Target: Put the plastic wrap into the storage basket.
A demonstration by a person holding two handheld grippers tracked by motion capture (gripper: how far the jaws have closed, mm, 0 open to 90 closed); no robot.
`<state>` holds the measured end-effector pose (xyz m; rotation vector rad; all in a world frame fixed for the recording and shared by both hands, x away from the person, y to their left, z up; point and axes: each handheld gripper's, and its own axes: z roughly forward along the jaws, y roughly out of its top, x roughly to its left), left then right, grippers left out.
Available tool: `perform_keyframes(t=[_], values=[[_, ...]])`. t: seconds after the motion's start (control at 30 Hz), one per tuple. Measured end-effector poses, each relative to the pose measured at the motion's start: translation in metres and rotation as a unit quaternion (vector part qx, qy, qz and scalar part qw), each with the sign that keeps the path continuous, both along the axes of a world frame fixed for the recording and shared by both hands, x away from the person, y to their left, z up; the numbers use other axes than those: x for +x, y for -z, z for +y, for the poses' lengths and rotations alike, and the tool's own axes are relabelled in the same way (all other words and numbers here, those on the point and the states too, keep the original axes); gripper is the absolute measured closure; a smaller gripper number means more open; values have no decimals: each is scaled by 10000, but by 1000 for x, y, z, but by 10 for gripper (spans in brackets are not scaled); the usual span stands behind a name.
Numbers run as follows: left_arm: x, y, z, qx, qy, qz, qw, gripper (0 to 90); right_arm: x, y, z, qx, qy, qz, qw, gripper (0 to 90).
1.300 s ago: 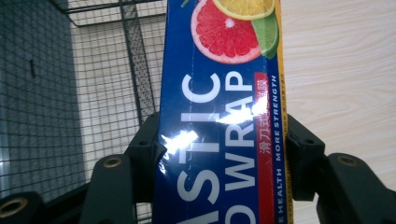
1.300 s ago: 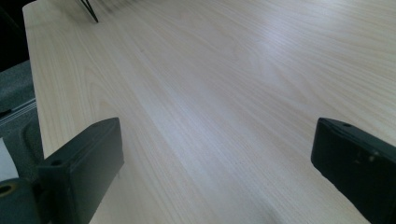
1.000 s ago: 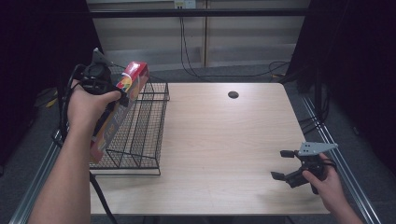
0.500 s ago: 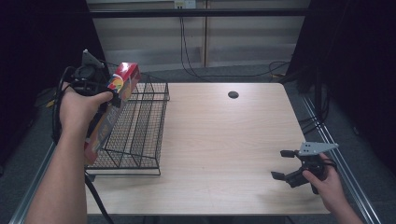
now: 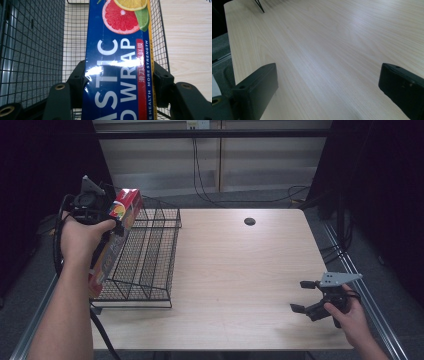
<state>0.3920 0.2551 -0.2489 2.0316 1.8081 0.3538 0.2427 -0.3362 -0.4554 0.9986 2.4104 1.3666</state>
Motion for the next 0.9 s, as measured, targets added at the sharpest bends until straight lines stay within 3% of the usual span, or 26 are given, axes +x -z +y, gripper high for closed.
perform_keyframes(t=[0.73, 0.9], values=[[11, 21, 8, 94, -628, 118, 9979, 425, 1, 1, 1, 10, -28, 16, 10000, 18], [14, 23, 7, 126, -564, 170, 9982, 425, 1, 1, 0, 15, -4, 8, 10000, 18]])
